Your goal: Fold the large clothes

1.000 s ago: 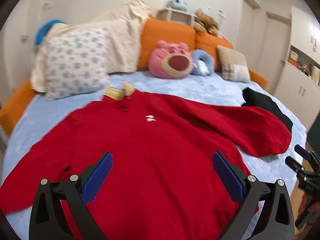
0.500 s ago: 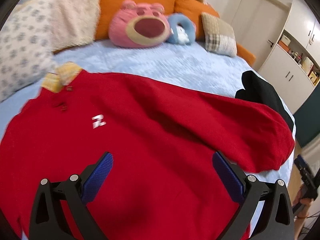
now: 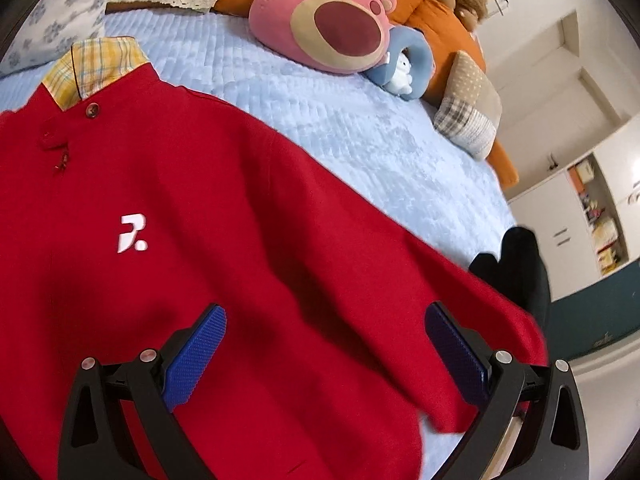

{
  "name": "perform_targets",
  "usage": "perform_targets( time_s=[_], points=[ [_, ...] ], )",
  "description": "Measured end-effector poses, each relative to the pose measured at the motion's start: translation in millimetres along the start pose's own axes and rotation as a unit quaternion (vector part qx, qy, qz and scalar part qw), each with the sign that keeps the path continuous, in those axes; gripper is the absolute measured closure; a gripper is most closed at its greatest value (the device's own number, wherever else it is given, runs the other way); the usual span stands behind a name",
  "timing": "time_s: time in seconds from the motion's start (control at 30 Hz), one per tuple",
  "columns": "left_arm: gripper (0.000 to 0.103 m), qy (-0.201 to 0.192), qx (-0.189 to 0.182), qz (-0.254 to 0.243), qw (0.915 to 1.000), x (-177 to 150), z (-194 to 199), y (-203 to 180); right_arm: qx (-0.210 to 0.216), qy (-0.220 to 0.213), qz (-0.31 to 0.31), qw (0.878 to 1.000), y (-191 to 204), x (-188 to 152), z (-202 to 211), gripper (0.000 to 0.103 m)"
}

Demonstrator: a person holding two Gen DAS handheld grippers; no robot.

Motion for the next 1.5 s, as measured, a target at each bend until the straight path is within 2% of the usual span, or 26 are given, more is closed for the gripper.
perform_targets(
  time_s=[0.07,0.17,0.23,0.33,0.4,0.43,0.47,0.53,0.63,0.73,0.83,0.9,0.97,1.03,1.1,1.13,1.2,1.27,1.33,1.4,1.43,1.5],
  points=[
    [0.002,-0.002,0.011,-0.022,0.9997,-3.0,4.4,2.7,0.013,-0.012,0.014,1.000,13.2,7.9,11.2,0.094],
    [0.002,-0.010,0.017,-0.035,0.9992,-0.3,9.8,7.8,0.019,-0.050,0.031,0.998,30.6,32.1,34.5,0.096],
    [0.002,-0.009,0.015,-0.022,0.9996,3.7,8.6,13.9,0.010,-0.075,0.041,0.996,38.8,60.7,47.5,0.096],
    [0.002,0.027,-0.017,0.030,0.9990,12.7,-10.2,24.9,-0.031,-0.105,0.073,0.991,51.3,105.3,58.6,0.097],
    [0.004,0.044,-0.015,0.039,0.9982,16.6,-23.0,25.2,-0.044,-0.120,0.078,0.989,53.2,130.9,65.0,0.097],
    [0.009,0.053,-0.019,0.035,0.9978,19.2,-30.5,20.9,-0.046,-0.126,0.079,0.988,54.2,145.8,67.8,0.097],
    [0.025,0.056,-0.028,0.033,0.9975,19.0,-35.0,17.3,-0.050,-0.133,0.080,0.987,55.4,158.6,70.4,0.097],
    [0.040,0.067,-0.063,0.038,0.9950,18.6,-46.1,8.3,-0.058,-0.151,0.091,0.983,62.3,186.2,78.4,0.097],
    [0.042,0.087,-0.082,0.053,0.9914,15.0,-68.2,-2.0,-0.057,-0.183,0.103,0.976,83.3,230.4,91.5,0.097],
    [0.051,0.085,-0.115,0.089,0.9857,14.6,-87.1,-2.9,-0.056,-0.206,0.120,0.969,114.7,273.9,102.4,0.097],
    [0.052,0.082,-0.134,0.154,0.9754,16.1,-108.5,8.8,-0.034,-0.218,0.156,0.963,155.7,293.0,111.8,0.097],
    [0.052,0.075,-0.142,0.187,0.9692,22.1,-118.6,19.4,-0.017,-0.231,0.188,0.954,183.5,285.6,117.2,0.098],
    [0.055,0.058,-0.153,0.199,0.9664,29.3,-120.1,26.6,0.007,-0.241,0.214,0.947,208.8,268.1,122.3,0.101],
    [0.055,0.065,-0.155,0.204,0.9645,32.4,-126.6,32.1,0.039,-0.243,0.236,0.940,229.8,248.8,126.5,0.101],
    [0.055,0.069,-0.158,0.206,0.9632,32.0,-126.9,34.8,0.072,-0.237,0.254,0.935,253.9,231.1,128.9,0.101],
    [0.055,0.068,-0.162,0.207,0.9624,32.2,-126.8,35.6,0.102,-0.226,0.261,0.933,268.0,220.3,129.8,0.101],
    [0.054,0.060,-0.180,0.220,0.9569,31.2,-120.1,40.5,0.146,-0.216,0.276,0.925,291.3,202.0,136.1,0.101],
    [0.048,0.049,-0.192,0.235,0.9516,31.1,-108.6,48.9,0.196,-0.204,0.299,0.912,313.7,178.0,145.7,0.101],
    [0.045,0.044,-0.199,0.249,0.9468,30.2,-96.6,62.5,0.268,-0.174,0.321,0.891,337.4,143.7,156.3,0.101],
    [0.042,0.041,-0.208,0.258,0.9426,35.6,-83.6,73.0,0.323,-0.143,0.335,0.874,353.9,112.9,162.7,0.101],
    [0.042,0.040,-0.210,0.259,0.9418,36.7,-79.1,78.0,0.358,-0.109,0.344,0.861,362.9,89.9,161.9,0.101],
    [0.042,0.033,-0.207,0.250,0.9453,40.8,-61.1,92.5,0.382,-0.079,0.360,0.847,374.7,54.9,158.8,0.101]
  ],
)
Point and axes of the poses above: each gripper's, at about its wrist camera, not at the fingertips, and z roughly against the way its jaws point, y to its left, x to its top, the point moved 2 cm from there along -z, roughly the way its jaws point, and after that the axes turned 1 degree about z, right-handed, at the moved point
